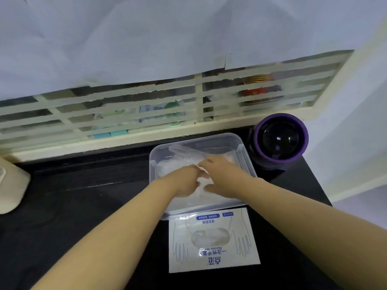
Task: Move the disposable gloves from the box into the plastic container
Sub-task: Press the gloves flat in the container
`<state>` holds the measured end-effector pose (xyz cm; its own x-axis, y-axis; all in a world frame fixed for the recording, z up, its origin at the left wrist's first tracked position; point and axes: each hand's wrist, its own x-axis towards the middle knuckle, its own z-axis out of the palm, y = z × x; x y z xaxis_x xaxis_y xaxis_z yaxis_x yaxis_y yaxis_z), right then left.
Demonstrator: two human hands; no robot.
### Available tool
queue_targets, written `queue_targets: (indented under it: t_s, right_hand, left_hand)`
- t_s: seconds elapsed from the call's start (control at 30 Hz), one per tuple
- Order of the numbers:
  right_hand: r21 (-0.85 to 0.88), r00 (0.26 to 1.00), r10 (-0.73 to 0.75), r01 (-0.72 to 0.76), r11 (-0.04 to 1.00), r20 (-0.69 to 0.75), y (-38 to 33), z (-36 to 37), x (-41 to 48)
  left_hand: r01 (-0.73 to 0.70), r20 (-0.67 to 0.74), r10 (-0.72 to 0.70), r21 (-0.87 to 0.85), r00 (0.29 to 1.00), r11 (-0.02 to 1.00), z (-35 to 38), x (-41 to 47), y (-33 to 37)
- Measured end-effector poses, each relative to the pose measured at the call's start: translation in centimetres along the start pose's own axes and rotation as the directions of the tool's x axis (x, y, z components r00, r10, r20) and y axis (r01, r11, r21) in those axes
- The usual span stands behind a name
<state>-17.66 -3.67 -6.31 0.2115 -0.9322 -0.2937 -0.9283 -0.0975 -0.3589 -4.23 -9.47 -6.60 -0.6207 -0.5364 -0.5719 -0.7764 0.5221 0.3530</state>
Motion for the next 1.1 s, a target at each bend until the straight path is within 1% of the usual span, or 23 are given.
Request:
queue_targets:
  t_s: [0.07, 0.1, 0.13, 0.2, 0.23, 0.3, 0.37, 0.43, 0.5, 0.57, 0.63, 0.67, 0.7, 0.73, 0.77, 0.8, 0.83, 0.87, 0.93, 0.97, 1.03, 1.07, 1.1]
  right_hand:
    - [0.022, 0.988, 0.083, -0.086, 0.996, 0.129, 0.5, 0.9, 0.6]
    - [0.006, 0.979, 0.108, -0.111, 0.994, 0.172, 0.7, 1.3, 0.8]
    - [-0.017, 0.968, 0.131, -0.130, 0.991, 0.215, 0.9, 1.6, 1.0]
    - [-0.038, 0.937, 0.179, -0.176, 0.984, 0.301, 1.2, 2.4, 1.5]
    - [-0.036, 0.921, 0.204, -0.203, 0.978, 0.331, 1.2, 2.8, 1.7]
    - [-0.025, 0.892, 0.244, -0.254, 0.967, 0.381, 1.2, 3.3, 2.1]
    - [-0.022, 0.873, 0.270, -0.286, 0.958, 0.407, 1.3, 3.7, 2.4]
    - [-0.038, 0.863, 0.288, -0.300, 0.953, 0.415, 1.4, 3.8, 2.5]
    - [-0.058, 0.861, 0.290, -0.294, 0.954, 0.417, 1.4, 3.7, 2.6]
    - [-0.060, 0.864, 0.280, -0.281, 0.958, 0.418, 1.5, 3.1, 2.3]
    - [-0.029, 0.909, 0.248, -0.253, 0.967, 0.336, 1.3, 1.7, 1.6]
    - [0.000, 0.949, 0.219, -0.225, 0.974, 0.227, 1.0, 0.8, 1.0]
    - [0.031, 0.982, 0.175, -0.177, 0.984, 0.068, 0.6, -0.1, 0.1]
    - [0.061, 0.988, 0.106, -0.100, 0.993, -0.112, 0.2, -1.0, -0.9]
    - [0.085, 0.970, 0.016, 0.005, 0.996, -0.244, -0.5, -1.7, -2.3]
    - [0.110, 0.952, -0.075, 0.112, 0.988, -0.298, -1.2, -2.3, -3.7]
    - [0.128, 0.947, -0.157, 0.199, 0.972, -0.279, -2.2, -2.6, -5.4]
    - [0.147, 0.953, -0.222, 0.254, 0.956, -0.206, -3.1, -2.6, -6.9]
    - [0.192, 0.955, -0.295, 0.296, 0.936, -0.034, -4.2, -1.1, -9.4]
    - [0.181, 0.955, -0.295, 0.285, 0.941, 0.030, -4.3, 0.1, -10.2]
    - [0.058, 0.964, -0.240, 0.234, 0.970, 0.115, -3.8, 2.8, -10.8]
    - [-0.044, 0.967, -0.209, 0.218, 0.975, 0.147, -3.2, 4.1, -10.5]
    - [-0.138, 0.968, -0.186, 0.211, 0.968, 0.169, -2.8, 5.3, -10.1]
  left_hand:
    - [0.044, -0.042, -0.050, -0.115, 0.998, 0.992, 0.0, 0.3, -0.4]
    - [0.081, -0.086, -0.102, -0.214, 0.991, 0.973, 0.1, 0.5, -0.8]
    - [0.123, -0.121, -0.177, -0.359, 0.977, 0.925, 0.1, 0.6, -1.0]
    - [0.196, -0.101, -0.342, -0.656, 0.934, 0.729, 0.5, 1.2, -1.6]
    - [0.231, -0.054, -0.405, -0.749, 0.912, 0.621, 0.8, 1.6, -1.7]
    - [0.295, 0.040, -0.482, -0.834, 0.875, 0.466, 1.5, 2.3, -1.9]
    - [0.332, 0.119, -0.519, -0.880, 0.846, 0.340, 2.0, 3.1, -2.1]
    - [0.357, 0.172, -0.532, -0.895, 0.829, 0.267, 2.4, 3.6, -2.3]
    - [0.376, 0.179, -0.538, -0.882, 0.824, 0.282, 2.4, 3.7, -2.4]
    - [0.379, 0.166, -0.522, -0.863, 0.837, 0.335, 2.0, 3.4, -2.3]
    - [0.335, 0.125, -0.477, -0.860, 0.870, 0.385, 1.4, 2.5, -2.2]
    - [0.296, 0.084, -0.442, -0.850, 0.893, 0.436, 1.1, 1.8, -2.1]
    - [0.247, 0.019, -0.398, -0.813, 0.917, 0.528, 0.7, 0.8, -1.9]
    - [0.183, -0.062, -0.341, -0.747, 0.938, 0.640, 0.3, -0.2, -1.7]
    - [0.093, -0.163, -0.268, -0.669, 0.949, 0.737, 0.4, -1.5, -1.5]
    - [0.003, -0.262, -0.196, -0.591, 0.945, 0.806, 0.3, -2.6, -1.3]
    - [-0.081, -0.351, -0.130, -0.528, 0.927, 0.845, 0.5, -3.9, -1.0]
    - [-0.164, -0.434, -0.066, -0.472, 0.899, 0.866, 0.8, -5.0, -0.9]
    - [-0.326, -0.586, 0.100, -0.294, 0.804, 0.898, 1.9, -7.2, -0.8]
    - [-0.388, -0.634, 0.199, -0.174, 0.747, 0.905, 2.5, -8.1, -0.9]
    - [-0.461, -0.662, 0.367, 0.036, 0.654, 0.887, 4.0, -10.0, -1.3]
    - [-0.470, -0.638, 0.427, 0.115, 0.640, 0.875, 4.8, -10.6, -1.6]
    - [-0.469, -0.585, 0.476, 0.177, 0.657, 0.865, 5.9, -11.3, -1.7]
